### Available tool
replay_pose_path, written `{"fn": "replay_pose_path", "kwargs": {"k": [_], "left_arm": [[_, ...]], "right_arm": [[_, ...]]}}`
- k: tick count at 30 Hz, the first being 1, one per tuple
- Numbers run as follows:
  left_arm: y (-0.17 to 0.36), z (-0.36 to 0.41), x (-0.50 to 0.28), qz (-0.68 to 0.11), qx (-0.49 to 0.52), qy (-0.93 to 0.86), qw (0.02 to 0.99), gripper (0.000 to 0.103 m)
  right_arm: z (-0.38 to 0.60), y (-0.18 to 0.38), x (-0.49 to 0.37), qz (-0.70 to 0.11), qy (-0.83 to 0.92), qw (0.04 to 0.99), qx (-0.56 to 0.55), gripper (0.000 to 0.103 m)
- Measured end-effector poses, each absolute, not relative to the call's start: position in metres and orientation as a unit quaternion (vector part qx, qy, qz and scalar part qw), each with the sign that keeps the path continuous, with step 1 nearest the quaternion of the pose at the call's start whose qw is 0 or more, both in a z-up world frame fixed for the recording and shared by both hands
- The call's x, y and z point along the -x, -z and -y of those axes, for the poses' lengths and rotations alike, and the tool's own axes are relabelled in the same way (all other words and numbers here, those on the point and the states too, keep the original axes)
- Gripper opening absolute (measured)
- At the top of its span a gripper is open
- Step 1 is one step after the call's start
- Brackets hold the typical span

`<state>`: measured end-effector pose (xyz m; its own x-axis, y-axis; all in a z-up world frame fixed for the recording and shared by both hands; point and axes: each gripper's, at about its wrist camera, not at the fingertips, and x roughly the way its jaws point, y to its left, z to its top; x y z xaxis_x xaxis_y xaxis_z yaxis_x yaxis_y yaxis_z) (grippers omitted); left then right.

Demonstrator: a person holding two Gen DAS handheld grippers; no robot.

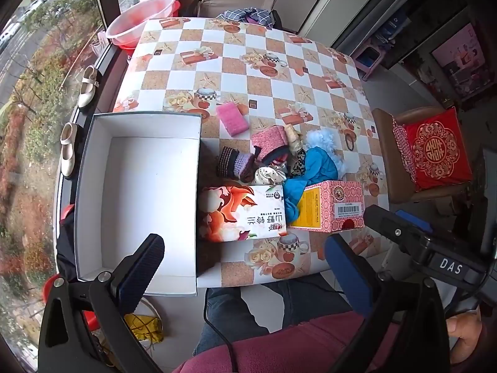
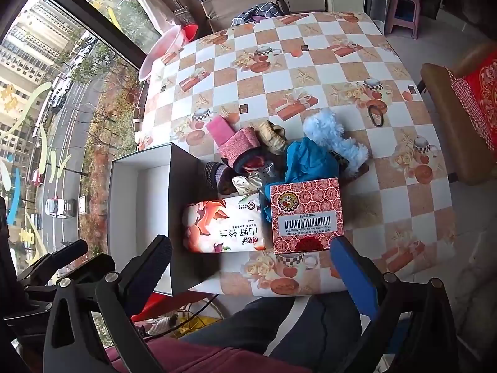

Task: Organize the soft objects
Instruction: 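Move both tools toward the pile of soft items on the table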

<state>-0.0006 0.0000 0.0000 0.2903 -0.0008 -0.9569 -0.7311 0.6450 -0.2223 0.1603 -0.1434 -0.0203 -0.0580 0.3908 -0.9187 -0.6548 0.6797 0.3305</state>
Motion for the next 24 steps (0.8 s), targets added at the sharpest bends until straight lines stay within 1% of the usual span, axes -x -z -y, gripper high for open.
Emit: {"fn": "replay_pose_path", "kwargs": {"k": [24], "left_arm": [[0.004,-0.013,-0.005,-0.536,0.339,-0.222,0.740,0.103]], "right_arm": [[0.146,0.018,-0.158,-0.620,-0.362,0.688,0.107,0.102]]}}
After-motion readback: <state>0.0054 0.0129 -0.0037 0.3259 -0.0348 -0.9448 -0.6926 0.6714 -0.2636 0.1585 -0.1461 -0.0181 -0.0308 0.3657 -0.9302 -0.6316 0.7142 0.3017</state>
